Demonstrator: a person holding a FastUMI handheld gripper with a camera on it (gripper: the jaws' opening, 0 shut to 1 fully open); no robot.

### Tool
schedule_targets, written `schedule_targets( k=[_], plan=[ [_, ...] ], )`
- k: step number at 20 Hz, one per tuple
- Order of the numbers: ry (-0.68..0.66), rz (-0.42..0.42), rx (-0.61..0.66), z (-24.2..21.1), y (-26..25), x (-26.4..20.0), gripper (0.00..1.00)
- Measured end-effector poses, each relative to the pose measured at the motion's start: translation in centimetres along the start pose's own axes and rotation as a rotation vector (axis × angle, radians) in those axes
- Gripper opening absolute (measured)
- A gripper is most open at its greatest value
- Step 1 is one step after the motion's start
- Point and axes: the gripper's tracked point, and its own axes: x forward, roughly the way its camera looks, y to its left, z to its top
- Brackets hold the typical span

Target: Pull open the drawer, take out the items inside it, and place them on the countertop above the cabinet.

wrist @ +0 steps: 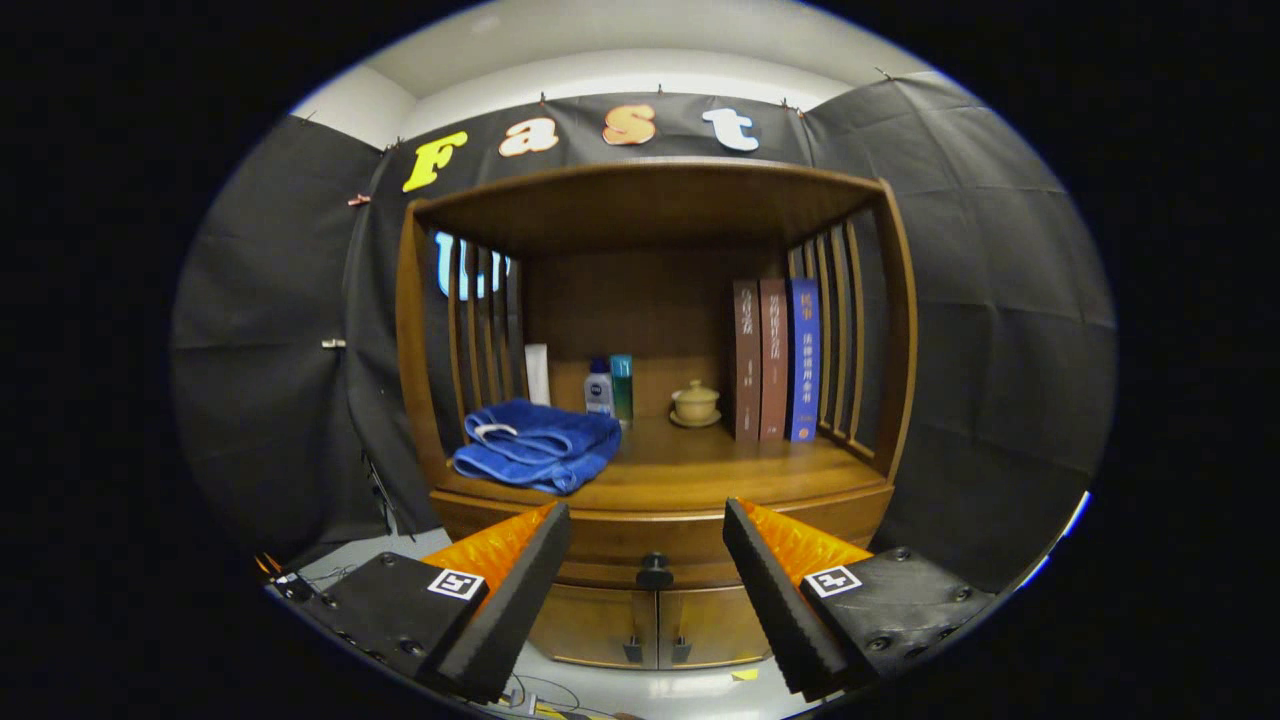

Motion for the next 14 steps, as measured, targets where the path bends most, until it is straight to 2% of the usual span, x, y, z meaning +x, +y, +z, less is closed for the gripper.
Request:
schedule_targets(
  k=[10, 14],
  plan=[
    [0.200, -0.037, 0.037, -11.0, -1.1, 8.2, 1.00],
    [0.254, -0.043, 0.055, -13.6, -1.3, 11.0, 0.93]
  ],
)
